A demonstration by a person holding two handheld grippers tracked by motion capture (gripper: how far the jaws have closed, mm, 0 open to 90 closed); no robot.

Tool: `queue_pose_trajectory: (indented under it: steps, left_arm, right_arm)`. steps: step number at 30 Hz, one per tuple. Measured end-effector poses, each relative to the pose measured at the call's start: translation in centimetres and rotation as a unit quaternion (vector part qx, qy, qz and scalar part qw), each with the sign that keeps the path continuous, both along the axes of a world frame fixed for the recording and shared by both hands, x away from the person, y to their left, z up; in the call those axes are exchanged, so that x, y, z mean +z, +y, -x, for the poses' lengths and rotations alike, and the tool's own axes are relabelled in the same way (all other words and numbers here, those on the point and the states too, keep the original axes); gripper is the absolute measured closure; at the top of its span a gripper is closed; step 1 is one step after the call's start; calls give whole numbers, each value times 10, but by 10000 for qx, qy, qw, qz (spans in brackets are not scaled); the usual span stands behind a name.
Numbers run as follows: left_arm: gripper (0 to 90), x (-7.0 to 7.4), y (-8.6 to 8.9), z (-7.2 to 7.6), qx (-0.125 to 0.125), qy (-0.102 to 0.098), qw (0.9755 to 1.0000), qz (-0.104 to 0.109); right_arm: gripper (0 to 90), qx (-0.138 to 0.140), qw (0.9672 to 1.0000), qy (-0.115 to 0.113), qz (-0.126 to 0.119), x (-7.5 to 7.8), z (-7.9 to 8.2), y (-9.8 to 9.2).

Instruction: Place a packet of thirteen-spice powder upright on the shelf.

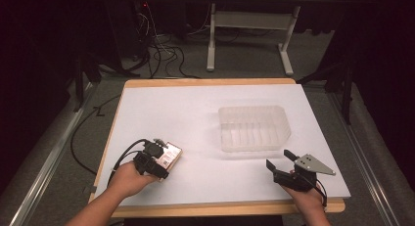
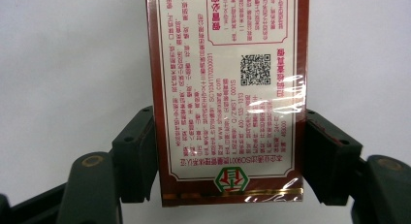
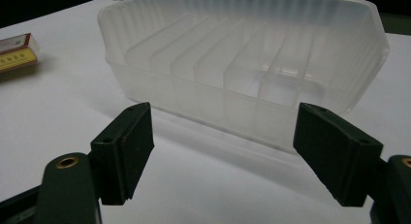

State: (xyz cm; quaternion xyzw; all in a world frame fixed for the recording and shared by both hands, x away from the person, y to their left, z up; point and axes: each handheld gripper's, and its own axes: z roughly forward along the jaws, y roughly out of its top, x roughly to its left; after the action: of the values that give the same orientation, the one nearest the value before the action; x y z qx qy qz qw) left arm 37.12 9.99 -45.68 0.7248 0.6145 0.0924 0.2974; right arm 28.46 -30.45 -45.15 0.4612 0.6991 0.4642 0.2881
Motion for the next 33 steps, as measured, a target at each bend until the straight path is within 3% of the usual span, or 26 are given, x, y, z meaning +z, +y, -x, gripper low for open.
queue_pose_trajectory:
  steps: [4, 11, 16, 21, 26, 28, 30, 32, 33]
  left_arm:
    - [321, 2, -2, 2, -58, -109, 9999, 78]
    - [322, 3, -6, 5, 2, -512, 9979, 402]
    - [321, 1, -16, 11, 36, -965, 9933, 635]
    - [322, 6, -23, 15, 112, -1286, 9869, 966]
    - [322, 11, -28, 18, 219, -1545, 9784, 1356]
    - [322, 10, -31, 21, 220, -1761, 9741, 1404]
    - [322, 9, -32, 22, 209, -1819, 9728, 1419]
    - [323, 8, -35, 26, 191, -1946, 9674, 1606]
    - [322, 9, -35, 28, 156, -1999, 9664, 1609]
  right_arm:
    - [227, 7, 10000, -7, -6, 0, 0, 0]
    - [227, 23, 10000, -15, -33, 0, 0, 0]
    - [223, 58, 10000, -29, -28, 0, 0, 0]
    - [211, 61, 9999, -46, -79, 1, 1, 0]
    - [188, 60, 9999, -60, -125, 2, 2, 1]
    - [183, 69, 9998, -79, -176, 2, 2, 2]
    - [177, 77, 9998, -83, -174, 2, 2, 2]
    - [177, 103, 9998, -32, -139, 1, 1, 3]
    - [176, 108, 9998, -27, -150, 1, 1, 3]
